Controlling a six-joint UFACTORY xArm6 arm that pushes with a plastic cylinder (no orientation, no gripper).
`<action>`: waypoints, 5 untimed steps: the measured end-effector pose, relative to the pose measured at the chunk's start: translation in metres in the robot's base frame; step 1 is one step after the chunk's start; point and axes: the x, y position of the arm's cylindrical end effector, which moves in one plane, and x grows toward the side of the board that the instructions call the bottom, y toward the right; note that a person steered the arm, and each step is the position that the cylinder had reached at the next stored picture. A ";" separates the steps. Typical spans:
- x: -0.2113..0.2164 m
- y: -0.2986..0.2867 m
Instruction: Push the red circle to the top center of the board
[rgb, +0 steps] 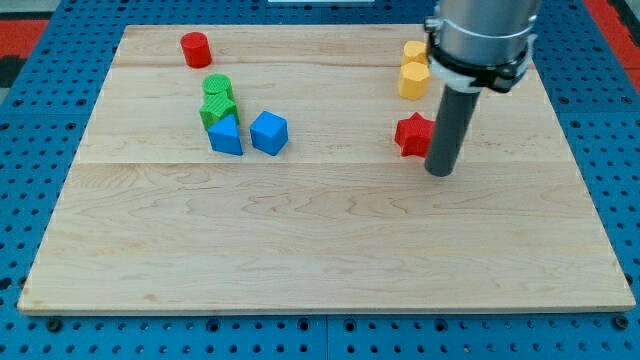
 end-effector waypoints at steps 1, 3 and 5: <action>-0.038 -0.037; -0.079 -0.085; -0.102 -0.152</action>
